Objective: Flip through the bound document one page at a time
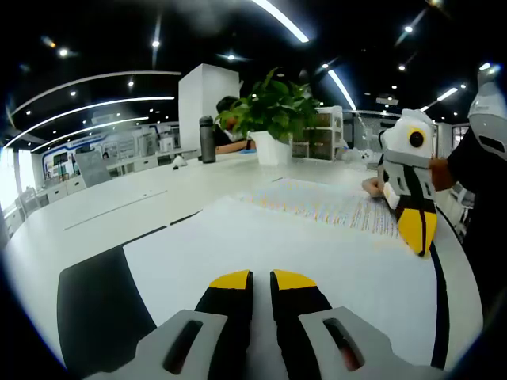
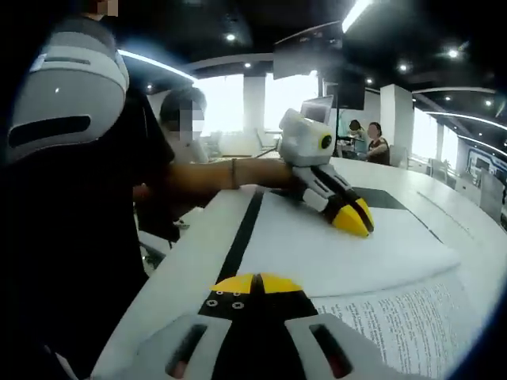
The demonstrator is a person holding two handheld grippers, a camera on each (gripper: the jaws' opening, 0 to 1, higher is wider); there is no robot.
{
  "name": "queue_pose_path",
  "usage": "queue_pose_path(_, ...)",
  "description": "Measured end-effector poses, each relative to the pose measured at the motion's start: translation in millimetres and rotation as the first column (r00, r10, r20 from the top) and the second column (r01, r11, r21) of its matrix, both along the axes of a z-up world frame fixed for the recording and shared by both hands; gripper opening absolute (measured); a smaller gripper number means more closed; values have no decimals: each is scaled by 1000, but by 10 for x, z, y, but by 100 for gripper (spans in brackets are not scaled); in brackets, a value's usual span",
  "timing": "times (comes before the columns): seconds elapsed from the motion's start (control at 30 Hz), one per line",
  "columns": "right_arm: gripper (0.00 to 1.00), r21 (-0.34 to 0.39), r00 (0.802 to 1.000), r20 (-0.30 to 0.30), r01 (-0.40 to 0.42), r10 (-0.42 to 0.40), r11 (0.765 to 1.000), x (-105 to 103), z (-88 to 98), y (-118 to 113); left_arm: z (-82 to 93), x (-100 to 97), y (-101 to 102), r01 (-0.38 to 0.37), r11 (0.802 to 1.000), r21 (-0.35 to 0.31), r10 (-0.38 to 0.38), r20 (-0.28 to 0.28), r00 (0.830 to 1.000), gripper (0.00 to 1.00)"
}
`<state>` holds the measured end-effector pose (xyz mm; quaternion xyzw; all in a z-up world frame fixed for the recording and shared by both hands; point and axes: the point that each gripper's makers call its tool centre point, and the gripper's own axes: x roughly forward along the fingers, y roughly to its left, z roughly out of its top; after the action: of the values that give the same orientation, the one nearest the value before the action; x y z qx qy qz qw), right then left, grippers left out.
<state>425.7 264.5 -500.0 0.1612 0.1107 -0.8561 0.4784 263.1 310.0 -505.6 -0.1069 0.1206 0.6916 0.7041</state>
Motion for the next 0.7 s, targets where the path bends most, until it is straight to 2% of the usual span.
queue_pose_path(0.4, 4, -5, 1000, 16, 6, -6, 1000, 28, 11, -35, 0, 0, -5, 0, 1000, 0, 0, -2, 1000, 11)
queue_pose_path(0.7, 4, -22, 1000, 12, 12, -12, 1000, 14, 172, -11, -2, -4, -9, 0, 1000, 1, 0, -3, 1000, 11)
